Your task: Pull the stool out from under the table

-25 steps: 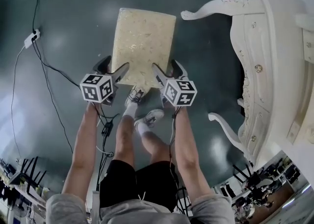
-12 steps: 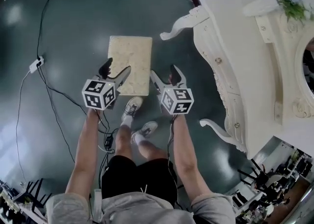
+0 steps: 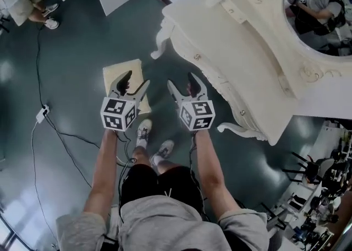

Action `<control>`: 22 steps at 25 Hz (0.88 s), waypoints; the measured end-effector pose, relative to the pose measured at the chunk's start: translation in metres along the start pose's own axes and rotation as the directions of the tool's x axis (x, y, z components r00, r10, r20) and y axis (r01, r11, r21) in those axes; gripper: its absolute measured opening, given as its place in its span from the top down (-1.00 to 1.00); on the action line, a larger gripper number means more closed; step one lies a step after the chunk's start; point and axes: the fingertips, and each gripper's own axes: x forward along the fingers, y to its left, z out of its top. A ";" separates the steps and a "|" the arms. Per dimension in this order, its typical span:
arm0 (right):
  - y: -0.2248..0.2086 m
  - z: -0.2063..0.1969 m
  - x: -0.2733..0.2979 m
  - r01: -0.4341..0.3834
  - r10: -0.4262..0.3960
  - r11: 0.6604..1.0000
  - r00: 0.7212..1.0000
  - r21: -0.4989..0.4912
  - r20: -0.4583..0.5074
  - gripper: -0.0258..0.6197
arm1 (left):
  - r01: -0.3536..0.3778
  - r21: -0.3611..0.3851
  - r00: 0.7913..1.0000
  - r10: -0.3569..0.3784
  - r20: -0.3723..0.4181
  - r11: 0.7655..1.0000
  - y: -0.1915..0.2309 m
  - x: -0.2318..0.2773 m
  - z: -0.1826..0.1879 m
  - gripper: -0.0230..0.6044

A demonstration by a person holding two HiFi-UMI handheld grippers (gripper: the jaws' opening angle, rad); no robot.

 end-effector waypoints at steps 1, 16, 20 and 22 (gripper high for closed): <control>-0.009 0.009 -0.016 0.038 -0.038 0.999 0.999 -0.004 0.018 -0.03 | 0.025 0.014 1.000 -0.025 0.005 1.000 -0.017 0.002 0.011 0.02; -0.118 0.083 -0.262 0.450 -0.447 0.892 0.872 0.032 0.198 0.25 | 0.358 0.260 0.925 -0.379 0.031 0.897 -0.271 0.017 0.110 0.34; -0.125 0.081 -0.318 0.549 -0.541 0.835 0.812 0.028 0.218 0.39 | 0.429 0.298 0.890 -0.455 0.020 0.853 -0.327 0.009 0.117 0.39; -0.124 0.079 -0.342 0.586 -0.577 0.809 0.784 0.030 0.230 0.44 | 0.456 0.313 0.876 -0.483 0.011 0.833 -0.349 0.004 0.117 0.42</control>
